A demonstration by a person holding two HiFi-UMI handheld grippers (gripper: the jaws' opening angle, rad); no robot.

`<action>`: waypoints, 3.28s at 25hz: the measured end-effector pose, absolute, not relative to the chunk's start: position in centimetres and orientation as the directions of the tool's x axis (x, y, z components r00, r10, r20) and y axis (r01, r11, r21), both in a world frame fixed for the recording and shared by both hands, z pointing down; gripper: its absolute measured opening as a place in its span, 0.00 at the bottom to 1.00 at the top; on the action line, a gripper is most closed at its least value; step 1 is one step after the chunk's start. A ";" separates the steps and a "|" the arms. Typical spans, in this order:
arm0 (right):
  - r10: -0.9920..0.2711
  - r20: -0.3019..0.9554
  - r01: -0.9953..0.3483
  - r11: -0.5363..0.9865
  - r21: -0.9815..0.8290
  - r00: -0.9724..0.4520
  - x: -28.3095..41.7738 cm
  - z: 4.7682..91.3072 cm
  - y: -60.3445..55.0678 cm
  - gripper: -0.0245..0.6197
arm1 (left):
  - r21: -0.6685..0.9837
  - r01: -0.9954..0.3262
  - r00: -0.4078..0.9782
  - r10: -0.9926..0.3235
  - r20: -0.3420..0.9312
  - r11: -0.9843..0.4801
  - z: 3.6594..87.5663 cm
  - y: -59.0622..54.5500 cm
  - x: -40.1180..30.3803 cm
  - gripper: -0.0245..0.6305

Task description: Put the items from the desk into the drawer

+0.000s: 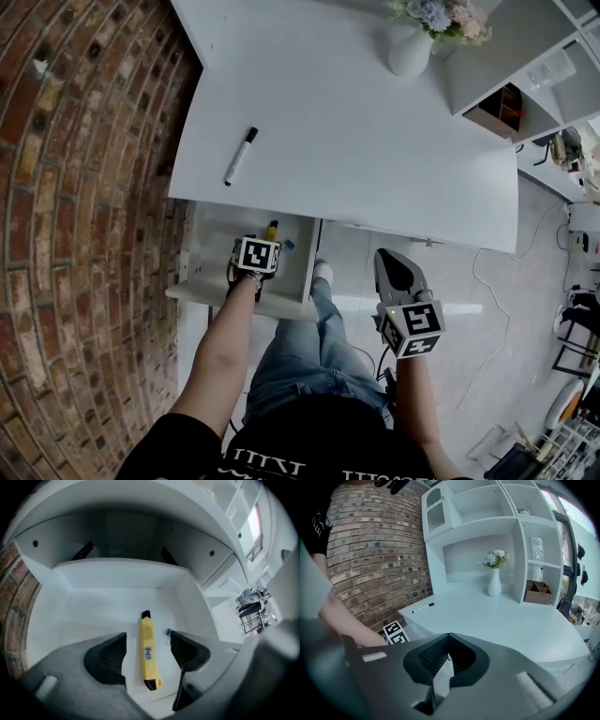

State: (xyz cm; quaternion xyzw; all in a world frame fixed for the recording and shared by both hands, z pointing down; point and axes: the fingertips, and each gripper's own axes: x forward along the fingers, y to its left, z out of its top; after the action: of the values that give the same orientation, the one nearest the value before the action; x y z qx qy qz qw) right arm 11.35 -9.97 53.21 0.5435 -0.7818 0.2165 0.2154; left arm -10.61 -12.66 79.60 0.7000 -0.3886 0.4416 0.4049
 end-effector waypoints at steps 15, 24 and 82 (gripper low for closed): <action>-0.797 0.458 -0.909 0.411 -0.068 -0.394 9.2 46.2 -12.4 0.04 | 0.212 -0.913 0.337 -0.351 0.874 -0.348 70.6 -14.6 -12.0 0.51; -0.823 0.378 -0.899 0.434 -0.065 -0.425 8.6 43.3 -14.2 0.04 | 0.182 -0.910 0.356 -0.480 0.802 -0.372 65.1 -15.7 -13.1 0.51; -0.753 0.483 -0.887 0.444 -0.129 -0.447 12.1 48.1 -19.9 0.04 | 0.034 -0.867 0.354 -0.567 0.744 -0.496 60.4 -31.4 -11.9 0.14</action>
State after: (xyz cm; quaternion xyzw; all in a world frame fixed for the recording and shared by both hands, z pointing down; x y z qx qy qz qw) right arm 12.10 -19.93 48.07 0.4936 -0.8303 0.1852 0.1805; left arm -11.94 -31.37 60.35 0.7932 -0.4520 0.3448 0.2180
